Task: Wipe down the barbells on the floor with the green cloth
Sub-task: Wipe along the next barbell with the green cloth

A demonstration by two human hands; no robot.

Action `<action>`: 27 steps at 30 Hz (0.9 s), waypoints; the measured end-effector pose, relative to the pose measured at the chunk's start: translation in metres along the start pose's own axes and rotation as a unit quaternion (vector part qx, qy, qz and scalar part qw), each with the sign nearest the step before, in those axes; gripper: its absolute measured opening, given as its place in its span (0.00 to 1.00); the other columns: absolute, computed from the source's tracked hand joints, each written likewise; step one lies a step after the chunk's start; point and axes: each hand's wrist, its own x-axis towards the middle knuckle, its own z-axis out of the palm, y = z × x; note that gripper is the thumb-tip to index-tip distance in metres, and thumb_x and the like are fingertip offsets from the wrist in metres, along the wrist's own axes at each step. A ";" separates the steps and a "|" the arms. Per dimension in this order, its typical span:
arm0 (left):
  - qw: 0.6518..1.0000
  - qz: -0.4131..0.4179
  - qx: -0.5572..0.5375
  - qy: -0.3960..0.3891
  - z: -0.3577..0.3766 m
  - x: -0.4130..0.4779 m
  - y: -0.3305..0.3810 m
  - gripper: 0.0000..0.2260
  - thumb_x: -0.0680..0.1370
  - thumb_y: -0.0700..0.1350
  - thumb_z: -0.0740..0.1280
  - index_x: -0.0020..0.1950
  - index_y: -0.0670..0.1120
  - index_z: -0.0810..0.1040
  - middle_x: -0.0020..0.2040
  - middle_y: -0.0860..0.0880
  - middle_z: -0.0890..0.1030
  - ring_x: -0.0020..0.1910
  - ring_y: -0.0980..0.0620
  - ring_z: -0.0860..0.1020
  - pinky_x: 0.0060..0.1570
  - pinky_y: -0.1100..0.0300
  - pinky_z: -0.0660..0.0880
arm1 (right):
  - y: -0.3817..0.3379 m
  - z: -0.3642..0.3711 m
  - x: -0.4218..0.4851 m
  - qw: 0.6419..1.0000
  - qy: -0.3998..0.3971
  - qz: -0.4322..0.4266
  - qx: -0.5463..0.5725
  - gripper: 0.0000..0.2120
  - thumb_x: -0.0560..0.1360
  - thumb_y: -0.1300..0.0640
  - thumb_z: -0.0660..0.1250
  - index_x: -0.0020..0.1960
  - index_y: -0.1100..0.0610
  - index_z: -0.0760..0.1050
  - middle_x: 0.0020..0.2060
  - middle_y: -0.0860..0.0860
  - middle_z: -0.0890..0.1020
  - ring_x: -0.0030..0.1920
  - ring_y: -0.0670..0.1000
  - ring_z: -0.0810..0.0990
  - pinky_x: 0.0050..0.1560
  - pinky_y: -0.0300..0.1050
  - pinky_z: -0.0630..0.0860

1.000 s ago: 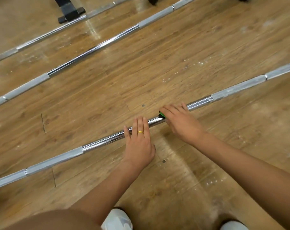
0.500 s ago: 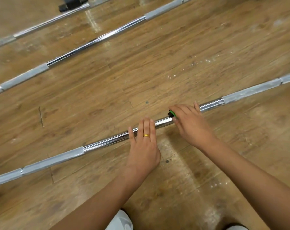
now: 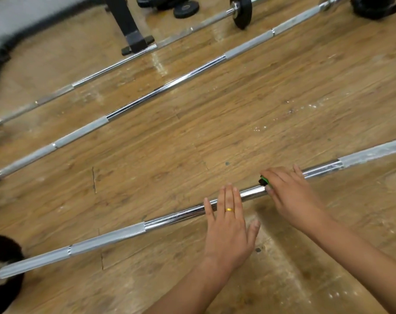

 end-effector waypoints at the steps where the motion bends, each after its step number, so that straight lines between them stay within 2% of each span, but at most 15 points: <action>1: 1.000 0.001 0.002 0.002 0.000 0.000 -0.001 0.35 0.82 0.62 0.54 0.79 0.37 0.63 0.79 0.40 0.63 0.79 0.42 0.62 0.71 0.32 0.62 | -0.007 0.001 -0.001 1.000 0.001 -0.021 -0.001 0.19 0.75 0.63 0.71 0.65 0.58 0.77 0.60 0.54 0.81 0.61 0.59 0.79 0.72 0.62 0.62; 4: 1.000 -0.006 0.005 0.004 0.000 0.004 -0.002 0.35 0.82 0.62 0.55 0.78 0.37 0.64 0.79 0.39 0.65 0.78 0.42 0.63 0.71 0.32 0.63 | -0.012 0.003 -0.002 0.998 -0.001 -0.067 -0.022 0.19 0.75 0.62 0.70 0.66 0.57 0.76 0.60 0.52 0.80 0.62 0.58 0.78 0.71 0.61 0.65; 9: 1.000 0.001 -0.004 -0.003 0.001 0.003 -0.004 0.35 0.83 0.62 0.51 0.80 0.37 0.59 0.80 0.40 0.61 0.80 0.42 0.59 0.73 0.32 0.59 | 0.004 -0.003 0.001 0.999 0.001 0.024 -0.025 0.18 0.79 0.60 0.64 0.69 0.56 0.74 0.64 0.52 0.79 0.67 0.57 0.74 0.76 0.58 0.55; 14: 1.000 -0.003 0.001 -0.004 0.001 0.003 -0.002 0.35 0.82 0.62 0.54 0.79 0.37 0.61 0.80 0.39 0.62 0.79 0.41 0.61 0.72 0.32 0.62 | -0.004 0.004 -0.004 0.999 -0.002 -0.029 -0.035 0.19 0.77 0.61 0.66 0.67 0.57 0.75 0.62 0.52 0.79 0.64 0.58 0.76 0.74 0.60 0.61; 16: 1.000 -0.001 0.000 -0.001 0.002 0.002 -0.002 0.35 0.82 0.62 0.54 0.79 0.37 0.61 0.79 0.39 0.62 0.79 0.41 0.61 0.72 0.32 0.62 | 0.008 0.002 -0.004 0.999 0.013 -0.011 -0.040 0.18 0.77 0.62 0.68 0.66 0.57 0.76 0.61 0.53 0.80 0.63 0.58 0.77 0.73 0.60 0.62; 19: 1.000 0.003 -0.003 -0.008 0.002 0.001 -0.002 0.36 0.83 0.63 0.52 0.80 0.37 0.58 0.80 0.39 0.60 0.80 0.41 0.59 0.73 0.32 0.59 | 0.021 -0.008 -0.004 0.998 0.023 0.045 -0.029 0.17 0.78 0.62 0.66 0.67 0.59 0.75 0.61 0.55 0.80 0.64 0.60 0.75 0.73 0.60 0.60; 23: 0.999 0.006 -0.002 -0.037 0.002 0.000 -0.003 0.38 0.82 0.64 0.49 0.82 0.38 0.51 0.82 0.40 0.53 0.81 0.42 0.52 0.76 0.33 0.50 | -0.005 -0.007 -0.008 0.999 -0.028 -0.011 -0.023 0.18 0.80 0.62 0.63 0.69 0.59 0.74 0.64 0.55 0.78 0.66 0.61 0.73 0.74 0.59 0.59; 25: 0.999 0.005 -0.001 -0.043 0.002 -0.001 -0.003 0.38 0.82 0.64 0.47 0.82 0.38 0.50 0.82 0.40 0.52 0.82 0.42 0.51 0.76 0.33 0.48 | -0.009 -0.008 -0.009 0.998 -0.051 -0.029 -0.027 0.18 0.81 0.60 0.61 0.71 0.58 0.72 0.67 0.54 0.76 0.68 0.59 0.71 0.75 0.57 0.56; 27: 0.999 0.006 -0.006 -0.039 0.004 -0.002 -0.003 0.38 0.82 0.64 0.46 0.82 0.37 0.51 0.82 0.40 0.53 0.81 0.42 0.51 0.76 0.33 0.49 | 0.000 -0.012 -0.009 0.999 -0.041 -0.007 -0.020 0.19 0.81 0.61 0.61 0.71 0.57 0.72 0.67 0.53 0.76 0.69 0.57 0.71 0.76 0.56 0.54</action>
